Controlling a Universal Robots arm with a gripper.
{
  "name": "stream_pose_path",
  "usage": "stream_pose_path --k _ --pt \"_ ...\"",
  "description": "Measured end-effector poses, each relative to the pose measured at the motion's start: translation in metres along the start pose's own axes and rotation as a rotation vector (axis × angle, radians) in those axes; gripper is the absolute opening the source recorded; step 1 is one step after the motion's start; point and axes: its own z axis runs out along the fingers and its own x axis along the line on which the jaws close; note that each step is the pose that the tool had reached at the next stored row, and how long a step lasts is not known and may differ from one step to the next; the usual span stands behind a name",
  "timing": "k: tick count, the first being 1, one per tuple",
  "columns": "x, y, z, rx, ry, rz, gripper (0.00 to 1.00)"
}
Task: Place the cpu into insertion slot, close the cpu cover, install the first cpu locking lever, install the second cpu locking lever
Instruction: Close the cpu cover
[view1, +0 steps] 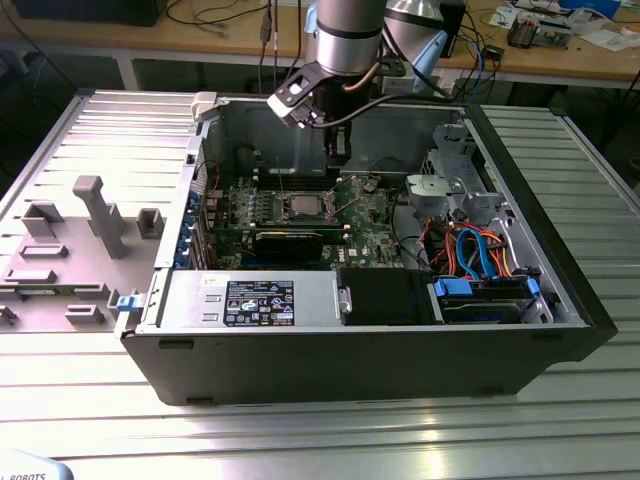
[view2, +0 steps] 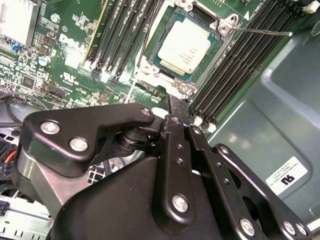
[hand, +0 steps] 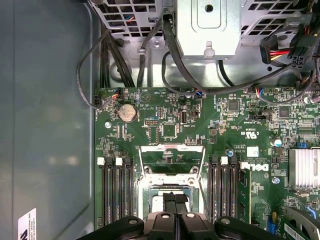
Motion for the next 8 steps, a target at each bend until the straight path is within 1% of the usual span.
stream_pose_path --k 8 --pt "0.0 0.0031 0.0 0.0 0.0 0.0 0.11"
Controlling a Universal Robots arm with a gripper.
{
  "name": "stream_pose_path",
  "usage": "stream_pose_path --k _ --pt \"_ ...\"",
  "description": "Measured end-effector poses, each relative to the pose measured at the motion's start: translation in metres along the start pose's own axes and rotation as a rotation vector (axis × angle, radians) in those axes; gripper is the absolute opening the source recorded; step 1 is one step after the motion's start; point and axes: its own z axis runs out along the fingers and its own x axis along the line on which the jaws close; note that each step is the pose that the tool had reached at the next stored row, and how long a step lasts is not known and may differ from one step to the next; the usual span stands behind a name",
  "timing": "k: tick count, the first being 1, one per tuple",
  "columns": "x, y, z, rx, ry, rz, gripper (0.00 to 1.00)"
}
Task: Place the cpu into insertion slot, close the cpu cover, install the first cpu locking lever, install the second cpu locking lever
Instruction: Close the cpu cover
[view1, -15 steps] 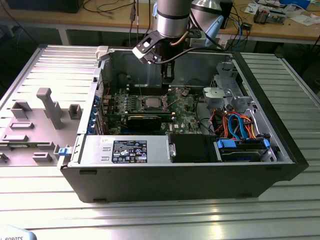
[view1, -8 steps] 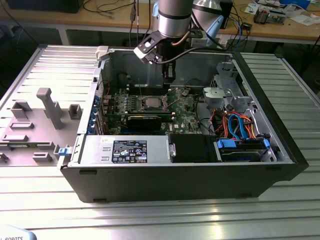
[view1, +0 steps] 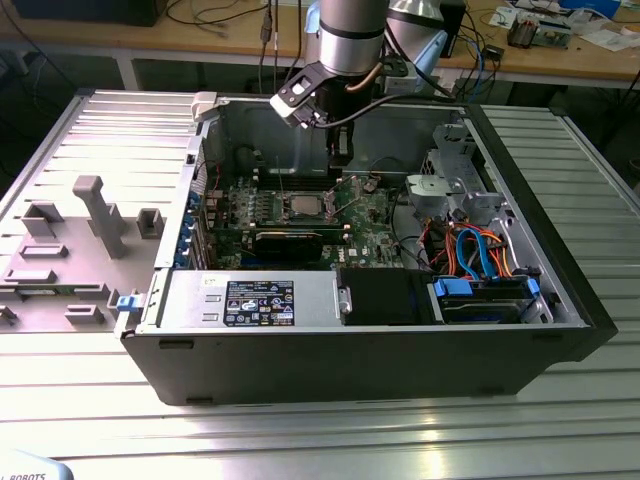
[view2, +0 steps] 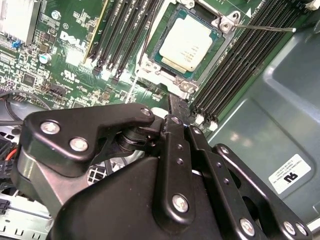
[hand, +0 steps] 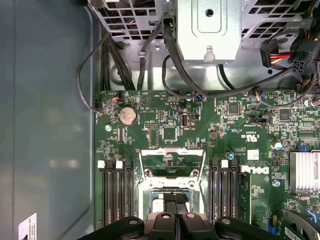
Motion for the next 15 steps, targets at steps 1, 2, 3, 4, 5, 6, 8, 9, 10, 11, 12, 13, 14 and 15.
stream_pose_path --k 1,2,3,4,5,6,8,9,10,11,12,13,14,15 --pt "0.0 0.0003 0.0 0.0 0.0 0.0 0.11" --pt "0.0 0.0009 0.0 0.0 0.0 0.0 0.11" --pt "0.0 0.0015 0.0 0.0 0.0 0.0 0.11" --pt "0.0 0.002 0.0 0.0 0.0 0.0 0.11" --pt "0.0 0.0025 0.0 0.0 0.0 0.0 0.11" --pt "0.0 0.0031 0.0 0.0 0.0 0.0 0.11" --pt "0.0 0.0041 0.0 0.0 0.0 0.0 0.11" --pt "0.0 0.0044 0.0001 0.0 0.0001 0.0 0.11" --pt "0.0 0.0051 0.0 0.0 0.0001 0.0 0.11" --pt "0.0 0.0059 0.0 0.0 0.0 0.0 0.11" --pt "0.0 0.0062 0.0 0.0 0.0 0.0 0.11" --pt "0.0 0.0065 0.0 0.0 0.0 0.0 0.11" --pt "0.0 0.0069 0.0 0.0 0.0 0.0 0.11" --pt "0.0 0.0072 0.0001 0.0 0.0 0.0 0.11"
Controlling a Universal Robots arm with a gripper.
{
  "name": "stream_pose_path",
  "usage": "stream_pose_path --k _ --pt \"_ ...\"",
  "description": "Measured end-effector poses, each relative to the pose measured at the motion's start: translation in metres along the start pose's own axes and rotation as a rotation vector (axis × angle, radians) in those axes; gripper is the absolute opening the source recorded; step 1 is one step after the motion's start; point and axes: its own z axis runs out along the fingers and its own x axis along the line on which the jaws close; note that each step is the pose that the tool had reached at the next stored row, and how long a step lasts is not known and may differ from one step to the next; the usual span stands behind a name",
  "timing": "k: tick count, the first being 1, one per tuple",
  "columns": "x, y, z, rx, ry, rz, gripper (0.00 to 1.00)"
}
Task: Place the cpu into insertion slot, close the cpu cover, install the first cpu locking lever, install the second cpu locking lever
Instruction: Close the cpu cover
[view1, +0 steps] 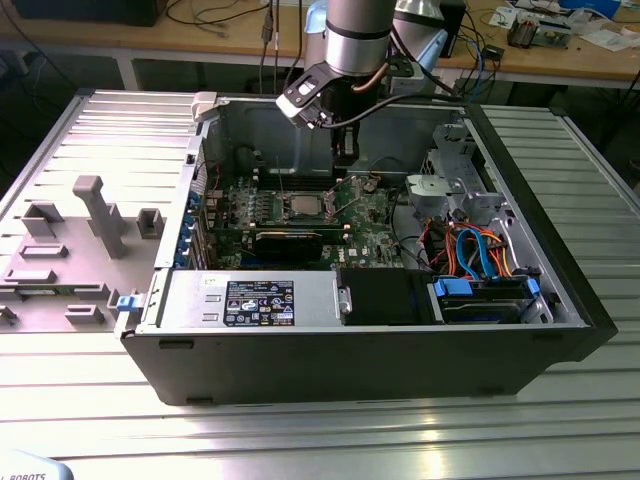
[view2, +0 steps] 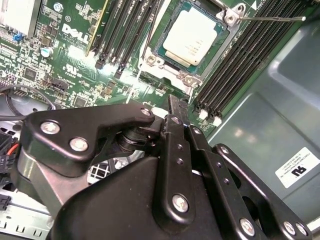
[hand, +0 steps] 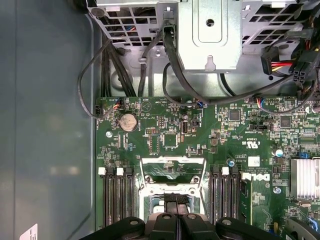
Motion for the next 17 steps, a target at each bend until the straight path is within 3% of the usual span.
stream_pose_path --k 7,17 --pt "0.0 0.0073 0.0 0.0 0.0 0.0 0.11" --pt "0.0 0.0094 0.0001 0.0 0.0 0.0 0.11"
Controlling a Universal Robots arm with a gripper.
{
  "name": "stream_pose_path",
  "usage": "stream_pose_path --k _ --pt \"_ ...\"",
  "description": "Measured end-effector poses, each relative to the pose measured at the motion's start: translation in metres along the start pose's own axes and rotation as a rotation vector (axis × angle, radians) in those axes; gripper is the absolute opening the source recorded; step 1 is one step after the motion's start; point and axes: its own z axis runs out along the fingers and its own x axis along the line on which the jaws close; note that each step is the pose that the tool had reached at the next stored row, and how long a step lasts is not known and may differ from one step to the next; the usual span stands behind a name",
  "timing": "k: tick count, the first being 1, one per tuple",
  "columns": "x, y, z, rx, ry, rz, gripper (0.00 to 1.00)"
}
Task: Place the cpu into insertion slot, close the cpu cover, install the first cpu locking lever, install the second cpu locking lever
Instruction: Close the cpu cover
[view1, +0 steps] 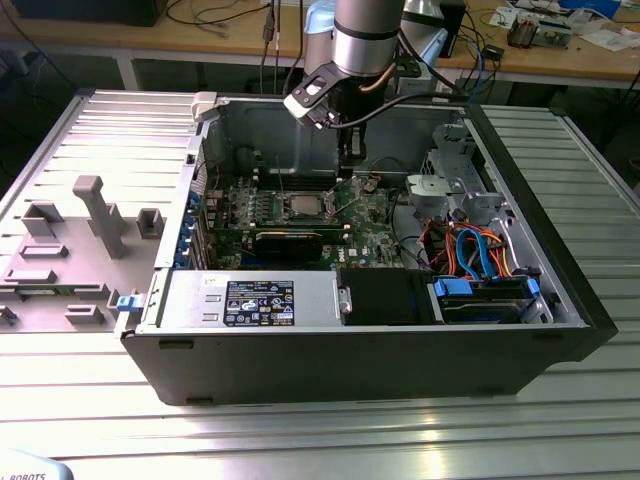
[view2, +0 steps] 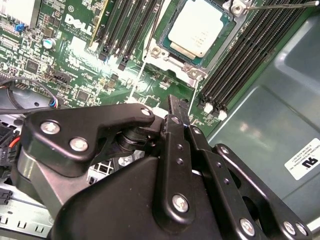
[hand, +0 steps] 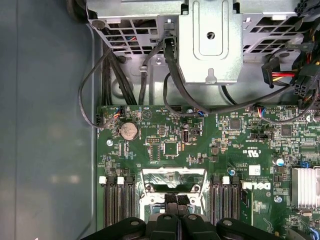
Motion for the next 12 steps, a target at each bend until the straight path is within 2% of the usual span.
stream_pose_path --k 12 --pt "0.0 0.0051 0.0 0.0 0.0 0.0 0.11"
